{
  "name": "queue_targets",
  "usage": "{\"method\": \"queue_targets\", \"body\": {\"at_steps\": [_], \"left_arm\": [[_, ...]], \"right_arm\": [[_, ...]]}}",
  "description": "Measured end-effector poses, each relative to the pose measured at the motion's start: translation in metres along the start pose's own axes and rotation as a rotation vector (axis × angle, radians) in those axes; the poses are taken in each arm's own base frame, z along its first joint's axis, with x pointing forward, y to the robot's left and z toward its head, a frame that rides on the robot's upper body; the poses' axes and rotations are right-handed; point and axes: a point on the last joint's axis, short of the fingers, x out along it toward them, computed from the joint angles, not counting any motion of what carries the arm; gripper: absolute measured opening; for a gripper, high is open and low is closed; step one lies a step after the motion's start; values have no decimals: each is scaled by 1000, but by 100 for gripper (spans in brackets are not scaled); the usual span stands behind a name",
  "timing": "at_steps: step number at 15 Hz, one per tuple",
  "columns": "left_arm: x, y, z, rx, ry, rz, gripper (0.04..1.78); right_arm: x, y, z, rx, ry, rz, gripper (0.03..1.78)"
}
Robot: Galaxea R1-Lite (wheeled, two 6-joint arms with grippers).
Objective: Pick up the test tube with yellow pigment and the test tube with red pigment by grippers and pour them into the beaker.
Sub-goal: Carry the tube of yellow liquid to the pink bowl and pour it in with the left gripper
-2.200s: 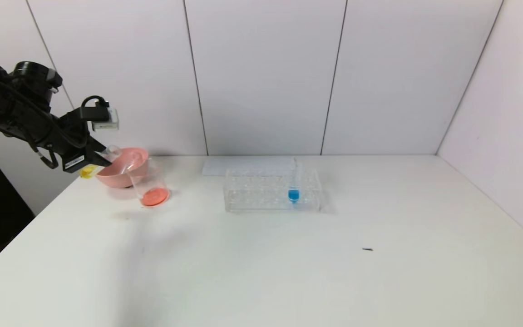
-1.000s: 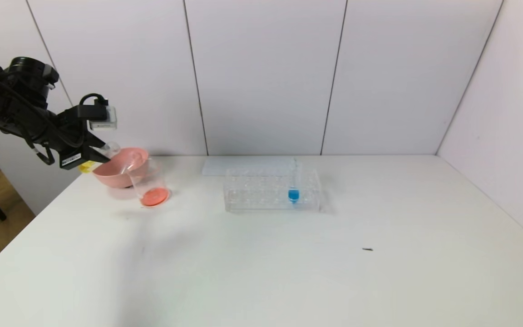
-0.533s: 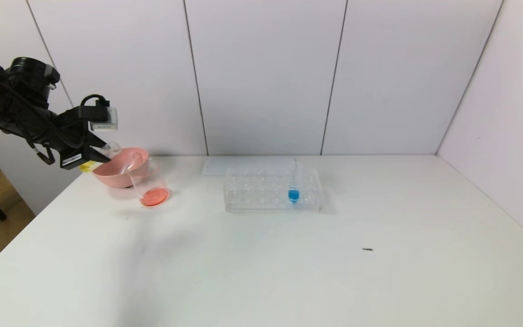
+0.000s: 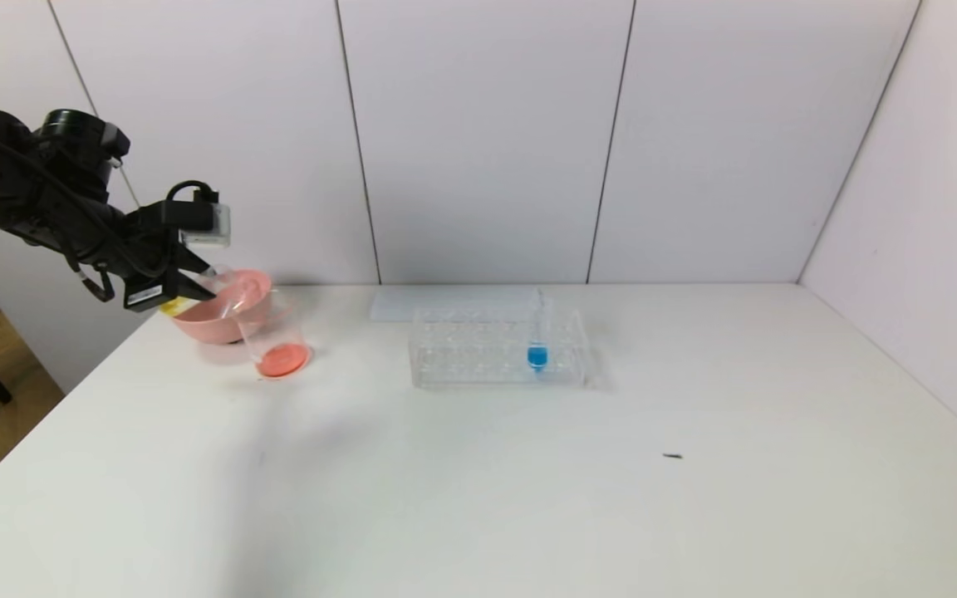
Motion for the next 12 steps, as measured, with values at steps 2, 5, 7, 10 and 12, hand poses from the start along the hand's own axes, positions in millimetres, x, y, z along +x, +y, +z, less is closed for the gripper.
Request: {"method": "queue_targets", "body": {"at_steps": [2,5,7,10,12], "left_arm": [[0,0,0,17,6,-5,45],[0,1,-1,54,45,5,45],[1,2,-1,69,62,13,45],[4,2,3,99,97,16,45],[7,2,7,109,95,18,45]], "right_arm": [[0,0,0,0,0,0,170],[0,0,0,0,0,0,170],[0,0,0,0,0,0,170],[0,0,0,0,0,0,170],[0,0,0,0,0,0,170]]}}
